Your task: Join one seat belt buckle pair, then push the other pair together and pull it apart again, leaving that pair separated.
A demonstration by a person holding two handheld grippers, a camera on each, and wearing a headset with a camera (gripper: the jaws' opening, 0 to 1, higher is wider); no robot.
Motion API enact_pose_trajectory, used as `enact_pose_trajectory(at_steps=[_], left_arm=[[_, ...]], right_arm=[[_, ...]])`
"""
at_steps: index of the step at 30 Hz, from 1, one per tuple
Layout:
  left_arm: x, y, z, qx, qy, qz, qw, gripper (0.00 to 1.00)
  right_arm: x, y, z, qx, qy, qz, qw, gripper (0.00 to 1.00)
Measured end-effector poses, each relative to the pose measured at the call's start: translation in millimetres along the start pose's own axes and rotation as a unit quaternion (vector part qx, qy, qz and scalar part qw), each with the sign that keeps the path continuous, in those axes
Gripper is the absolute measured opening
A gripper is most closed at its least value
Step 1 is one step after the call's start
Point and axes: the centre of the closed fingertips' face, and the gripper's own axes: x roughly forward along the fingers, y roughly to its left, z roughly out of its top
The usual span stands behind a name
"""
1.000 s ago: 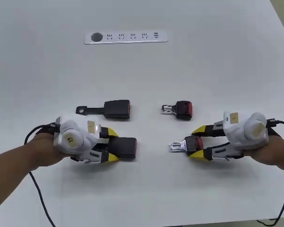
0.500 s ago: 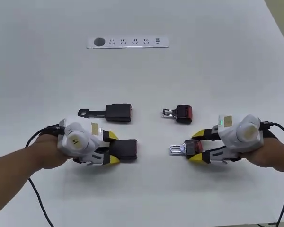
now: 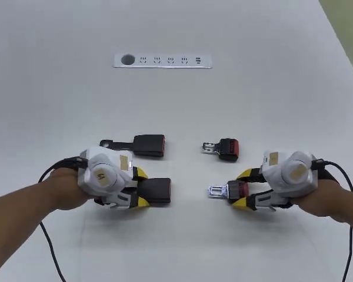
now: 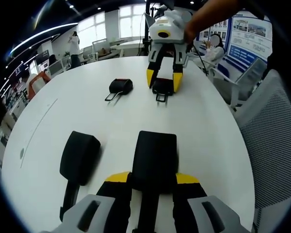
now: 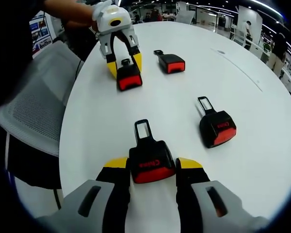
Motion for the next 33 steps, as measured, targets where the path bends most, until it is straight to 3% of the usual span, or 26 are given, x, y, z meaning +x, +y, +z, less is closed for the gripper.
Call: enact_pose_trajectory(at_steps=[9, 18, 33], left_arm=[[0.2, -0.3, 0.1, -0.004, 0.002, 0.002, 1.0, 0.34], [0.0, -0.3, -0.5, 0.0, 0.009, 0.0, 1.0, 0.34], [-0.3, 0.2, -1.5, 0.005, 0.017, -0.004, 0.9998, 0.33]], right_arm=[[6.3, 4.9, 5.4, -0.009, 0.016, 0.002, 0.9998, 0.35], [17.5, 12.0, 22.5, -0.014, 0.0, 0.005, 0.9999, 0.35], [33.9, 19.0, 42.5, -0.024, 0.0, 0.009, 0.9997, 0.35]])
